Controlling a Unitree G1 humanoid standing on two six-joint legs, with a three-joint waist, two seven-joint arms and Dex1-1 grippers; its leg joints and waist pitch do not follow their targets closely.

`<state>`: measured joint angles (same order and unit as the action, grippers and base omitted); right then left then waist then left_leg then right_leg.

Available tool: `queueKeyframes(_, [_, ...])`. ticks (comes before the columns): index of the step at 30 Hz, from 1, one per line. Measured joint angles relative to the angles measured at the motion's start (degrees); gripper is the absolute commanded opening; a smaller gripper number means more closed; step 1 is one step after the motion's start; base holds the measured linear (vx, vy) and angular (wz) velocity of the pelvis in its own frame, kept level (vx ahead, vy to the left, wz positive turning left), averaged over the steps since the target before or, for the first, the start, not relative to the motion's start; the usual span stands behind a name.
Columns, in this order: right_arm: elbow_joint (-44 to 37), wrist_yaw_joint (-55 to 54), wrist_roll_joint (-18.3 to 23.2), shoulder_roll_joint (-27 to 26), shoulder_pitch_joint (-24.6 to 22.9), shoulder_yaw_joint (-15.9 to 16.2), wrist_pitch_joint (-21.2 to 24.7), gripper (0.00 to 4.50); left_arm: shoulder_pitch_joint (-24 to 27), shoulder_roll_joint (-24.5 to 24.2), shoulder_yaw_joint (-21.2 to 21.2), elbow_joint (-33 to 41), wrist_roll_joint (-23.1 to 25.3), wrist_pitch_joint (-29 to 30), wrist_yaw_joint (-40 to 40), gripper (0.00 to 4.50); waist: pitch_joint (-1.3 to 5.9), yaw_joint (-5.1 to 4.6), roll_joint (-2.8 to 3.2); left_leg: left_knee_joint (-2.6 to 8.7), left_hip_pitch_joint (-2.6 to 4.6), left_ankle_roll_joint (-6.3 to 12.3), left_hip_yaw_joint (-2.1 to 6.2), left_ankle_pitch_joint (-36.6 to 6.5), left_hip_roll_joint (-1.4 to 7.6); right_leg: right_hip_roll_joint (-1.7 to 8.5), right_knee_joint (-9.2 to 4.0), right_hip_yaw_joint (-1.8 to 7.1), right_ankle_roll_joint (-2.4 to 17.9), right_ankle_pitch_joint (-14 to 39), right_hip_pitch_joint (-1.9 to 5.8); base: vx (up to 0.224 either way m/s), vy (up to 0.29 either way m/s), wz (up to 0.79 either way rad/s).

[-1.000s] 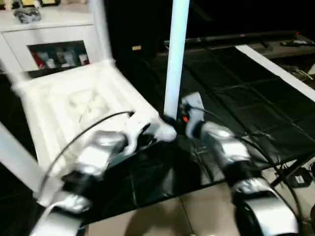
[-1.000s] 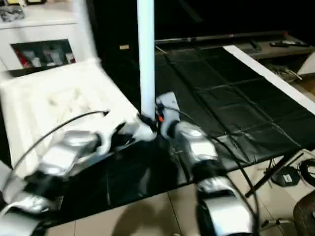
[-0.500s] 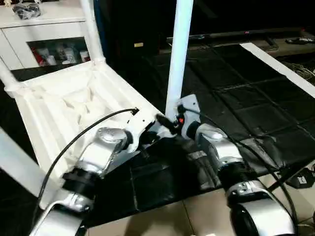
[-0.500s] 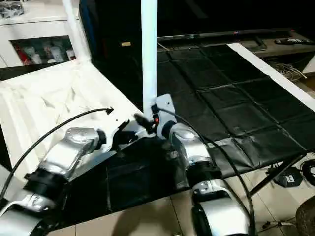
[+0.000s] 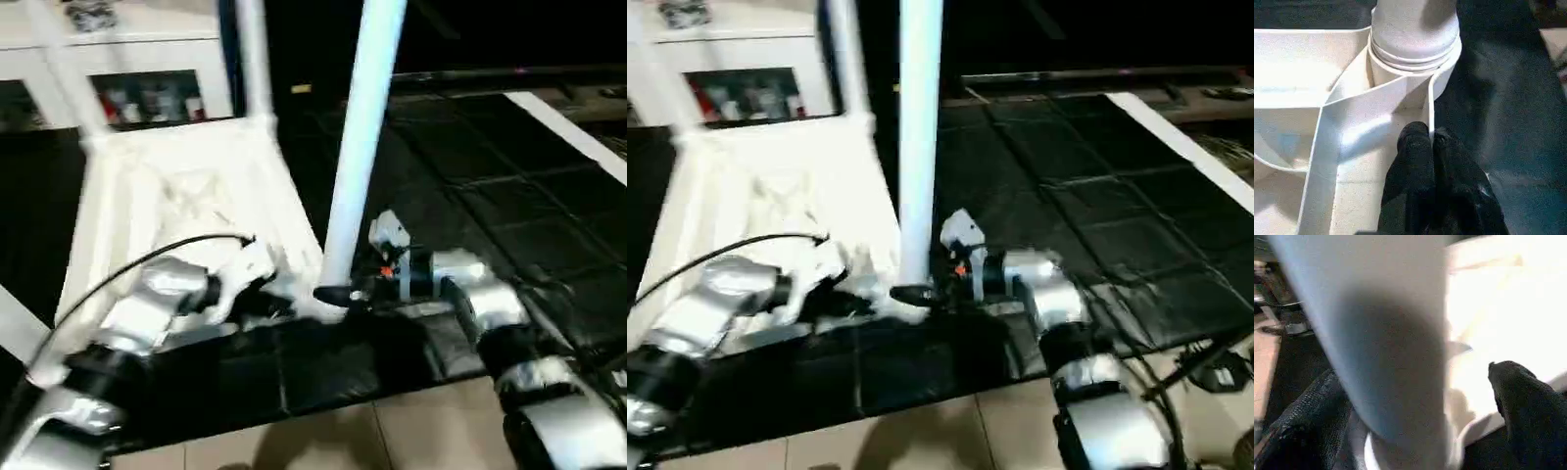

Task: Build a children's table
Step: Rotate leg to tighten

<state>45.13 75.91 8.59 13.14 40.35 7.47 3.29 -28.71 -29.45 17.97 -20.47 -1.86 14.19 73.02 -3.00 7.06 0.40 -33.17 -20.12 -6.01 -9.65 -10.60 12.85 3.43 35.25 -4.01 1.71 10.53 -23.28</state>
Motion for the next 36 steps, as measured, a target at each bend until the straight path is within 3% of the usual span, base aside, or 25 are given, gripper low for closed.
queueKeyframes(6, [1.0, 9.4, 0.5, 0.6, 0.8, 2.2, 1.0, 4.48, 0.0, -2.8, 1.7, 0.0, -0.2, -3.4, 6.1, 0.00, -0.01, 0.65, -0.09, -0.03, 0.00, 0.00, -0.01, 0.0, 0.01, 0.01, 0.03, 0.00, 0.0, 0.0, 0.02, 0.000, 0.000, 0.00])
queueKeyframes(11, [2.0, 13.3, 0.6, -0.5, 1.4, 3.8, 1.6, 4.21, 0.0, -3.0, 2.5, -0.1, -0.2, -5.7, 8.3, 0.00, -0.01, 1.17, -0.12, -0.07, 0.01, 0.01, -0.01, 0.0, 0.02, 0.02, 0.08, 0.00, 0.0, 0.0, 0.02, 0.000, 0.000, 0.00])
queueKeyframes(16, [2.6, 15.7, 0.7, -1.2, 2.2, 4.6, 2.0, 3.76, -0.2, -3.0, 3.2, -0.1, -0.2, -6.5, 8.8, 0.00, 0.00, 1.19, -0.21, -0.15, 0.00, 0.01, -0.01, 0.0, 0.02, 0.03, 0.11, 0.02, 0.0, 0.0, 0.03, 0.000, 0.000, 0.00])
queueKeyframes(25, [2.7, 15.8, 3.1, -1.0, 2.2, 8.7, 3.5, 3.06, -1.2, -2.5, 3.3, -2.4, -0.2, -8.2, 9.4, 0.00, 0.01, 1.23, -0.25, -0.23, 0.00, 0.03, -0.01, 0.0, 0.03, 0.03, 0.19, 0.03, 0.0, 0.0, 0.05, 0.000, 0.000, 0.00])
queueKeyframes(32, [2.2, 15.6, 4.3, -0.5, 2.2, 8.9, 4.0, 2.42, -1.5, -1.9, 3.1, -2.9, -0.3, -7.2, 9.1, 0.00, 0.00, 1.32, -0.28, -0.36, -0.01, 0.03, -0.02, 0.0, 0.02, 0.08, 0.35, 0.05, 0.0, 0.0, 0.06, 0.000, 0.000, 0.00])
queueKeyframes(36, [2.2, 15.2, 4.1, -0.7, 2.0, 7.7, 3.8, 2.34, -1.6, -1.3, 2.6, -3.0, -0.7, -5.2, 8.3, 0.00, -0.01, 1.25, -0.28, -0.39, 0.00, 0.03, -0.02, 0.0, 0.03, 0.08, 0.44, 0.07, 0.0, 0.0, 0.06, 0.000, 0.000, 0.00])
